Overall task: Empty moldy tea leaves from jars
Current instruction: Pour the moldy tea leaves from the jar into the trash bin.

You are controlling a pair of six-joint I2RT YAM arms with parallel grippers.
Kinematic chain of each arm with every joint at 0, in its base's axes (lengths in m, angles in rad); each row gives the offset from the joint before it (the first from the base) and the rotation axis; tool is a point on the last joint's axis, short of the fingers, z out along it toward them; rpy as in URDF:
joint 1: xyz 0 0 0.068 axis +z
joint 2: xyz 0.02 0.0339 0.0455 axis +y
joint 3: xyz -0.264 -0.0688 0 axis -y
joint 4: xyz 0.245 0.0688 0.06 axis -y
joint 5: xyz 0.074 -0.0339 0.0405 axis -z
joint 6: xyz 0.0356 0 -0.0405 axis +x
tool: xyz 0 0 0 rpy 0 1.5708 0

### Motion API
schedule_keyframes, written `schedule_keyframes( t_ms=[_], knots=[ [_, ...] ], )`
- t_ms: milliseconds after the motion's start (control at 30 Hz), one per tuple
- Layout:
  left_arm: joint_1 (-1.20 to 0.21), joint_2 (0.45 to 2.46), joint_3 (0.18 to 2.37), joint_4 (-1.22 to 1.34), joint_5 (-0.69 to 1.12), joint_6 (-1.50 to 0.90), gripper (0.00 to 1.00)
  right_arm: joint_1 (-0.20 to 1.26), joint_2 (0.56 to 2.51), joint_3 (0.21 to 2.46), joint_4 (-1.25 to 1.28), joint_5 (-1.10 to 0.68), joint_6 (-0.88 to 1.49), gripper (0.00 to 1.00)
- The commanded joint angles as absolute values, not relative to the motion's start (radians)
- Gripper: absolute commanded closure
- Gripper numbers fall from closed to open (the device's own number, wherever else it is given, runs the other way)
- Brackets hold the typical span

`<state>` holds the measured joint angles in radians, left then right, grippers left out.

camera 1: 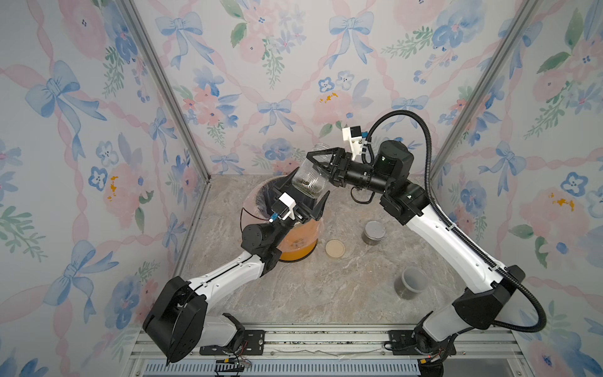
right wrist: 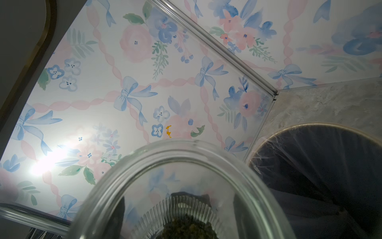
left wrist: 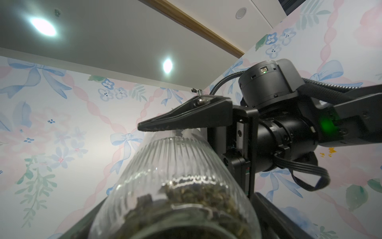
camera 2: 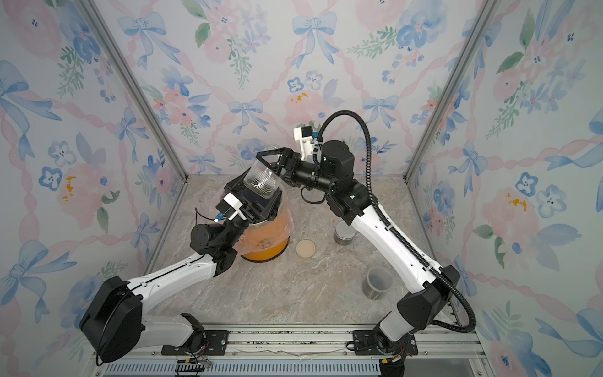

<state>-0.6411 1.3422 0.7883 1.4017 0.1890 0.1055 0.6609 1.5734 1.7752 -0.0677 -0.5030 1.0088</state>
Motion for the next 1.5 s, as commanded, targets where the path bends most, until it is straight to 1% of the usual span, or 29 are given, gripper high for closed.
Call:
schedule_keyframes(
  t_ms=[0,133,433,600,667,767,833,1033,1133,1167,1233,1267,1300,1400,1433,1467],
  knots=[
    [-0.632,1.369,0.841,1.502,0.183,0.106,0.02,0.650,1.573,1.834,-0.032,-0.531,1.029,1.00],
    [-0.619,1.414,0.871,1.564,0.193,0.078,0.02,0.641,1.587,1.846,-0.037,-0.548,1.046,1.00],
    [-0.612,1.495,0.946,1.600,0.227,0.046,0.03,0.628,1.601,1.879,-0.054,-0.578,1.051,1.00],
    [-0.611,1.528,0.964,1.617,0.233,0.039,0.08,0.627,1.612,1.874,-0.041,-0.592,1.058,1.00],
    [-0.611,1.532,0.966,1.618,0.233,0.041,0.14,0.626,1.616,1.874,-0.039,-0.595,1.059,1.00],
    [-0.610,1.536,0.968,1.617,0.237,0.040,0.31,0.627,1.620,1.878,-0.037,-0.600,1.059,1.00],
    [-0.609,1.532,0.967,1.618,0.239,0.044,0.40,0.626,1.620,1.876,-0.040,-0.601,1.058,1.00],
    [-0.609,1.514,0.958,1.612,0.244,0.063,0.60,0.623,1.620,1.864,-0.042,-0.602,1.052,1.00],
    [-0.610,1.503,0.943,1.609,0.262,0.083,0.64,0.623,1.626,1.864,-0.038,-0.601,1.052,0.98],
    [-0.609,1.499,0.937,1.609,0.264,0.086,0.65,0.624,1.629,1.866,-0.042,-0.598,1.045,0.96],
    [-0.610,1.485,0.915,1.615,0.259,0.090,0.68,0.627,1.635,1.867,-0.044,-0.597,1.032,0.88],
    [-0.609,1.479,0.908,1.615,0.254,0.096,0.70,0.630,1.639,1.864,-0.038,-0.596,1.031,0.83],
    [-0.608,1.470,0.897,1.614,0.244,0.102,0.71,0.634,1.645,1.863,-0.030,-0.600,1.031,0.75],
    [-0.597,1.440,0.867,1.612,0.222,0.104,0.74,0.648,1.650,1.872,-0.027,-0.613,1.015,0.34],
    [-0.596,1.431,0.857,1.612,0.208,0.112,0.75,0.653,1.680,1.879,-0.036,-0.611,1.002,0.21],
    [-0.594,1.422,0.850,1.612,0.196,0.117,0.76,0.656,1.682,1.882,-0.043,-0.609,0.989,0.11]
  ],
)
